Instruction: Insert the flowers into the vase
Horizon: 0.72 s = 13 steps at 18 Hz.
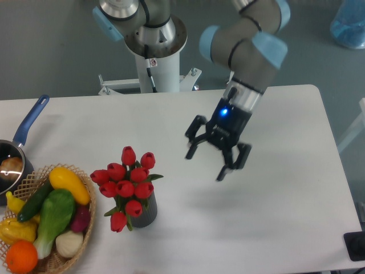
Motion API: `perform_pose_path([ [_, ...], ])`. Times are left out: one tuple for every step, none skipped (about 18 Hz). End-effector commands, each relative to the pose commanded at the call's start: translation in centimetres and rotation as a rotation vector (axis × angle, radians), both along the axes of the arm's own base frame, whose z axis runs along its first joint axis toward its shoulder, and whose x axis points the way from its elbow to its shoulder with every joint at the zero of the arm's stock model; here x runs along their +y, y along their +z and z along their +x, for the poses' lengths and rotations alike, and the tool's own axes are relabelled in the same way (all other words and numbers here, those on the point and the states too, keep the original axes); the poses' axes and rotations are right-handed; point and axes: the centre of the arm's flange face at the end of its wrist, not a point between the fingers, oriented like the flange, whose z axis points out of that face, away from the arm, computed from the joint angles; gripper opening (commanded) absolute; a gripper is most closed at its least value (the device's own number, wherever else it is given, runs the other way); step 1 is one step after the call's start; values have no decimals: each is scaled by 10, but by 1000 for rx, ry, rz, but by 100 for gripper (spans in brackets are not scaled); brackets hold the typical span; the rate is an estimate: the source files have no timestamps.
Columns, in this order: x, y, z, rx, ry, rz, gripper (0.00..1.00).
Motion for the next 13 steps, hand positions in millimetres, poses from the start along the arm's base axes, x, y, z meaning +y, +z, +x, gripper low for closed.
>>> perform_pose_path([
  [-9, 11, 0, 28, 28, -36, 100],
  [-18, 22, 0, 58, 56, -69, 100],
  [-28, 33, 1, 94, 87, -103, 100],
  [-42, 43, 0, 130, 122, -146, 100],
  [-59, 54, 2, 155, 160, -207, 100],
  [-73, 64, 5, 169, 169, -279, 100],
  [-84, 72, 6, 174, 142, -354, 100],
  [-92, 79, 8, 171, 98, -420, 100],
  [-102, 86, 5, 176, 75, -469, 100],
  [-112, 95, 2, 184, 63, -491, 100],
  [-123, 101, -2, 181, 57, -497, 100],
  [-129, 106, -4, 166, 50, -500, 100],
  [-132, 108, -4, 146, 40, -499, 100],
])
